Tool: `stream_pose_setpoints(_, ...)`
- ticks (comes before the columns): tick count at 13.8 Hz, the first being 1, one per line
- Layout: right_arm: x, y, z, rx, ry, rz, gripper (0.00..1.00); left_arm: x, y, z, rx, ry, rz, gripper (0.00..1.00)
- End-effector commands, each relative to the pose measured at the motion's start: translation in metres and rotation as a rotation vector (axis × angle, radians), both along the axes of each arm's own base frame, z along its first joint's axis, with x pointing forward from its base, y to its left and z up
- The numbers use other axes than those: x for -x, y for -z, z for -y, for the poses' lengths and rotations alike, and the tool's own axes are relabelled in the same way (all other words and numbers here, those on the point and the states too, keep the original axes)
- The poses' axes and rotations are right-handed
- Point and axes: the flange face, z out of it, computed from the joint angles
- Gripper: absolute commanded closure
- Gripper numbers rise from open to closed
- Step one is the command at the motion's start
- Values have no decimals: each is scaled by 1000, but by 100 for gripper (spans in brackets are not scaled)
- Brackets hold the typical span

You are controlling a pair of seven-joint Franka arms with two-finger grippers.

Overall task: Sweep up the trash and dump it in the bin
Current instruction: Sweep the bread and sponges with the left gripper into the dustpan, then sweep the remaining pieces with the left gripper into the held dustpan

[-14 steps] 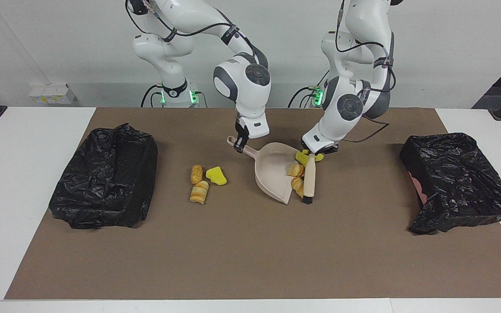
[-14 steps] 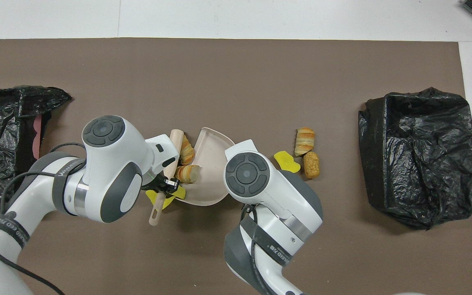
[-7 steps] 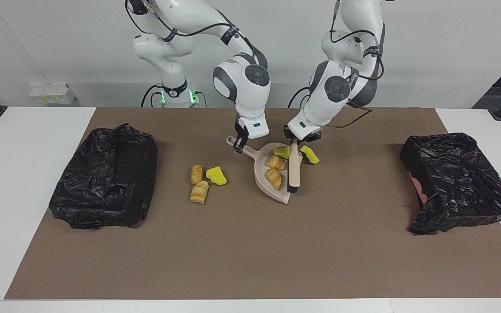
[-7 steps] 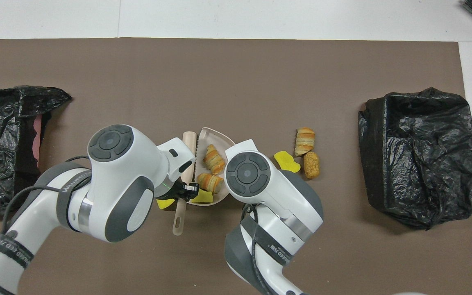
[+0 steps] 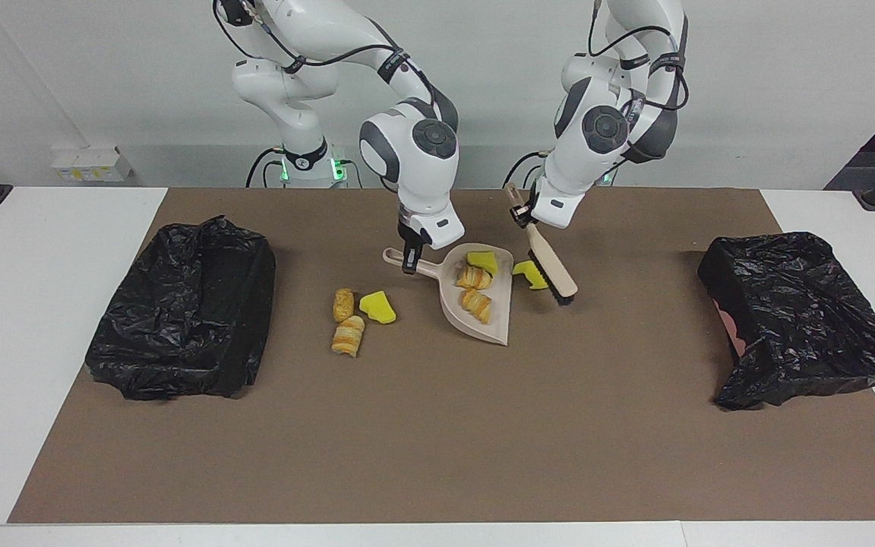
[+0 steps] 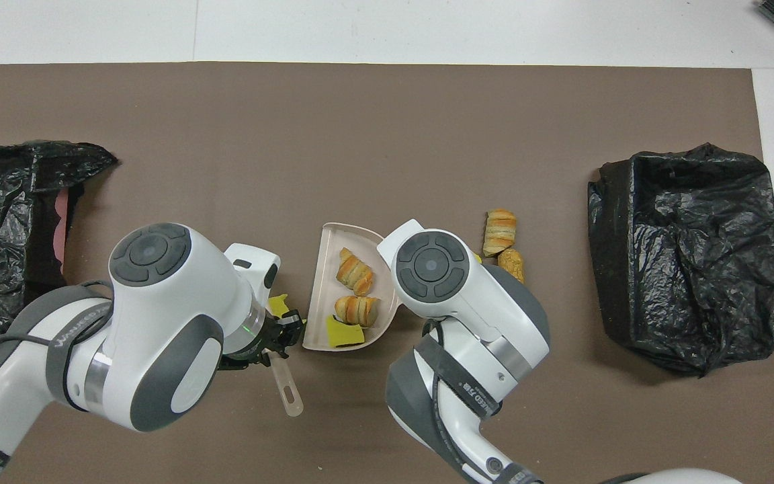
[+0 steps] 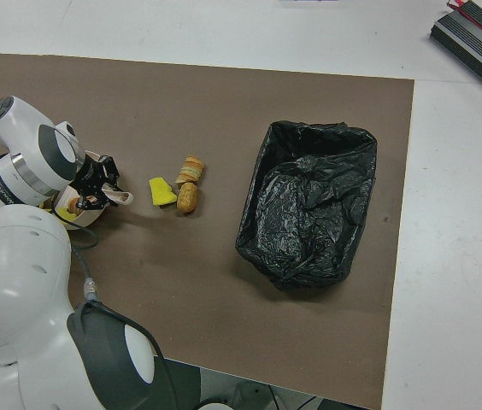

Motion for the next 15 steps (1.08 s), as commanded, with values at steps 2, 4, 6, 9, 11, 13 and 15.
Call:
stream_pose_setpoints(2,14,6,0,6,-24,-8,100,42,41,-40,-33,-38,26,100)
stream_pose_setpoints(4,15,7,1,6,17,-10,100,46,55,-33,-31,-11,43,100)
stream_pose_setpoints(6,17,6,1,14,74,-6,100,47,63,-10,-8,44,98,100)
stream_pose_setpoints(9,16,5,2,14,81,-4,100,59,69,24,64,183,111,100)
stream_pose_setpoints(11,16,6,2,15,81,-5,100,65,64,44,137,258,139,100)
stream_pose_setpoints(13,17,6,2,16,81,-6,100,65,61,50,180,392,161,100)
stream_pose_setpoints(15,17,6,2,16,82,-6,100,61,64,46,180,400,151,100)
